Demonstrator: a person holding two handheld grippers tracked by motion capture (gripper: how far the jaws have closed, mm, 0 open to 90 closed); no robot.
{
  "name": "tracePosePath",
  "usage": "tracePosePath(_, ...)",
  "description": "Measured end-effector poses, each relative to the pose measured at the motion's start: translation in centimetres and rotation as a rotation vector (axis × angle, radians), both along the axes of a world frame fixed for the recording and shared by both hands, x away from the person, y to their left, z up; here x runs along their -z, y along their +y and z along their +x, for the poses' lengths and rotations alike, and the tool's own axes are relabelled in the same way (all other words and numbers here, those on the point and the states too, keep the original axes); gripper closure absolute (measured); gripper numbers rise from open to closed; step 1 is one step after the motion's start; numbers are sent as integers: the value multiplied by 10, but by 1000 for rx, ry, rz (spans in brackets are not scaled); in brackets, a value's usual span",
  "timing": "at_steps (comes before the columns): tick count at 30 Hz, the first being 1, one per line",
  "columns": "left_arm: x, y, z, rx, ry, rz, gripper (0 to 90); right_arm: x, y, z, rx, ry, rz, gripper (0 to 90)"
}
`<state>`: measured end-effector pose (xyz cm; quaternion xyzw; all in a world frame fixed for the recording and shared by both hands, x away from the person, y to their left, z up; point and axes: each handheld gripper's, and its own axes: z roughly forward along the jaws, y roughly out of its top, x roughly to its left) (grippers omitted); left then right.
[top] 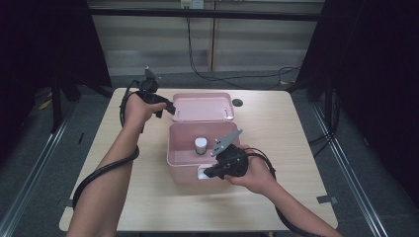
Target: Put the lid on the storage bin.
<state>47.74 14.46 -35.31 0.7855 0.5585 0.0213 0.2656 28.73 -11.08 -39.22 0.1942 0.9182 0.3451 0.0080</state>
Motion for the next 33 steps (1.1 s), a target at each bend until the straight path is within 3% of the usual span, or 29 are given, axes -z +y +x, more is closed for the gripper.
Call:
tracePosePath(13,14,-11,16,-11,6,10,306,2,-3,1,3,14,27,900)
tracePosePath(33,26,-21,39,-28,21,24,326,4,-5,3,-10,29,50,900)
